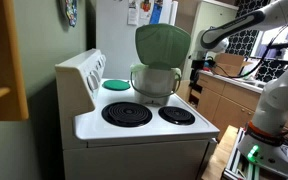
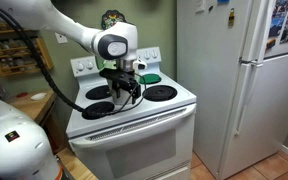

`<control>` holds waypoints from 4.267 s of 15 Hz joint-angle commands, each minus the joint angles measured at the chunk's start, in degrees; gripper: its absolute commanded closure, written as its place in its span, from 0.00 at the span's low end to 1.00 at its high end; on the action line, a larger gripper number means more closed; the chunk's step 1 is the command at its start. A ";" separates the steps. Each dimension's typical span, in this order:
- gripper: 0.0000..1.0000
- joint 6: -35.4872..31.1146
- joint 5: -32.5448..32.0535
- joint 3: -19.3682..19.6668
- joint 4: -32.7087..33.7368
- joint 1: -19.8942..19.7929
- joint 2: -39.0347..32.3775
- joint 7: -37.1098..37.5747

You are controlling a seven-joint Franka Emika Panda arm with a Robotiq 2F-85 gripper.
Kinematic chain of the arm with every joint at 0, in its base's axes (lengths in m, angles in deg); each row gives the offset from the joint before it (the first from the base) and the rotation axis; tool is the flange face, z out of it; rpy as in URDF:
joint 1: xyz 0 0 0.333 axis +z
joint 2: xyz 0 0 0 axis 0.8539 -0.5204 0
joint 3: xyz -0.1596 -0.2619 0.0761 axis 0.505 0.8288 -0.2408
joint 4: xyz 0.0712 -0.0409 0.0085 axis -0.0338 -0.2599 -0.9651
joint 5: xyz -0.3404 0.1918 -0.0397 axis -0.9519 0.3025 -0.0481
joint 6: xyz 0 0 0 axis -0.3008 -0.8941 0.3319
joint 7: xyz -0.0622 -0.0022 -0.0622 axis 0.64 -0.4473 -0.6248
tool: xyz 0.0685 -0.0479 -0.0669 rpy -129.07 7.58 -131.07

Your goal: Close the bin

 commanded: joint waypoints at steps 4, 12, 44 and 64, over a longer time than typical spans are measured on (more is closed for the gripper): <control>0.00 0.63 -0.30 -0.60 0.38 -1.26 1.73 -0.47; 0.00 1.08 -1.63 -0.10 6.33 -2.10 9.62 -1.47; 0.00 0.92 23.11 -1.88 19.13 12.55 14.37 -14.77; 0.00 -4.59 15.54 -1.76 18.99 6.83 8.48 -13.17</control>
